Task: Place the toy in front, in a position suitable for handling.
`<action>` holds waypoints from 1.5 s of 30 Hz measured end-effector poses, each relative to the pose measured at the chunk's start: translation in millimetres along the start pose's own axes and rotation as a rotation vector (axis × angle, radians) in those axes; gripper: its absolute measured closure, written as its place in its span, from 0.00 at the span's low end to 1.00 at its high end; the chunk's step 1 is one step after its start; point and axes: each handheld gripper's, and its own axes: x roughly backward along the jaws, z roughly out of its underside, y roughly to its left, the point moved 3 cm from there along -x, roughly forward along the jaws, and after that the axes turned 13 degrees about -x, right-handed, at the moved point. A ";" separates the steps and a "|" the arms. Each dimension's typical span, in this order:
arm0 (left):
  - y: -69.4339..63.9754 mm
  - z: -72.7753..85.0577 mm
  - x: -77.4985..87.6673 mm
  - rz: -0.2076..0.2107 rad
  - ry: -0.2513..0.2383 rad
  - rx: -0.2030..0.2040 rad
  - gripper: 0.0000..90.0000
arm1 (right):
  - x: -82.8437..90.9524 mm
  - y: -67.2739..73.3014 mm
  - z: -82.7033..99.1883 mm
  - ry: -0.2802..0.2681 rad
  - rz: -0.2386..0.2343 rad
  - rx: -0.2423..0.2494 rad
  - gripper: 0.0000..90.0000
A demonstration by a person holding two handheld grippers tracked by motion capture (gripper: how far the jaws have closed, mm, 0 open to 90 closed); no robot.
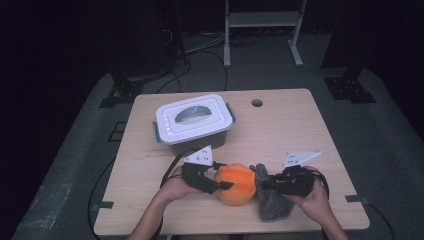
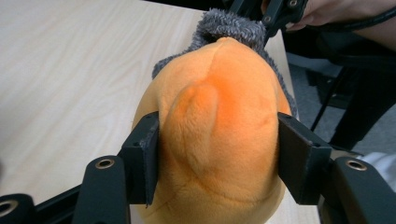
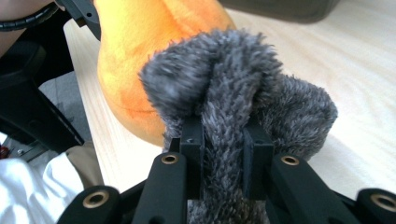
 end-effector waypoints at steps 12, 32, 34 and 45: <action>-5.9 -4.1 -5.6 0.010 0.012 -0.042 0.39 | 11.8 29.3 -18.9 -0.106 -0.037 0.068 0.82; -3.9 1.6 -7.4 0.039 0.008 -0.019 0.32 | 4.0 7.6 -1.8 0.012 -0.046 0.019 0.82; -4.3 1.6 -7.9 0.041 0.005 -0.020 0.32 | 7.7 13.0 -6.1 -0.009 -0.046 0.038 0.82; -8.2 -1.8 -13.7 0.049 0.003 -0.037 0.23 | 1.4 32.4 -13.4 -0.036 -0.070 0.092 0.82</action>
